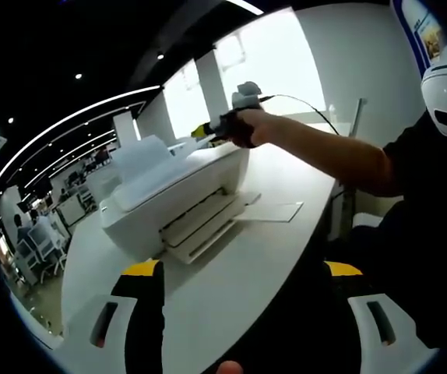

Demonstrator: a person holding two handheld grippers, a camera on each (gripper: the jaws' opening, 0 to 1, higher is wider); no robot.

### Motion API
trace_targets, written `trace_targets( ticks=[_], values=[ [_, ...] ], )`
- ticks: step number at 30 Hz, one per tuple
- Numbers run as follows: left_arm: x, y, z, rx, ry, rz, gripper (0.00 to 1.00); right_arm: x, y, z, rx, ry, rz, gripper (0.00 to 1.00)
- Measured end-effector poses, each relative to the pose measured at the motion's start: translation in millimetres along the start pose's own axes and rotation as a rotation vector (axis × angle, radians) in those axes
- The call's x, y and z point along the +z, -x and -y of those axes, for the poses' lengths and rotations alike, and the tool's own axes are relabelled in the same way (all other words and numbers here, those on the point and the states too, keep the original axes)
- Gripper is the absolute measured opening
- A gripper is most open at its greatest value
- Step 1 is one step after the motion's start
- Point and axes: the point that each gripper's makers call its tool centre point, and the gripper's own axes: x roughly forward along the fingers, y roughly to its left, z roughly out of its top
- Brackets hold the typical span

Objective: Remove the paper from the printer output slot and place it on top of the printer

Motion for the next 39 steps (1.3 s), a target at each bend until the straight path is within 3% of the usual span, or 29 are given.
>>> trace_targets(
  ticks=[9,20,39],
  values=[
    [0.0,1,-0.6,0.003,-0.001,-0.002,0.85,-4.3,2,7,-0.035,0.032,-0.028,0.51],
    [0.7,1,-0.7,0.003,-0.003,0.000,0.85,-6.6,-1,-5,-0.027,0.121,-0.066,0.54],
    [-1.4,-1,0.5,-0.002,0.000,-0.004,0.84,-13.0,0,-2,-0.059,0.205,-0.093,0.61]
  ],
)
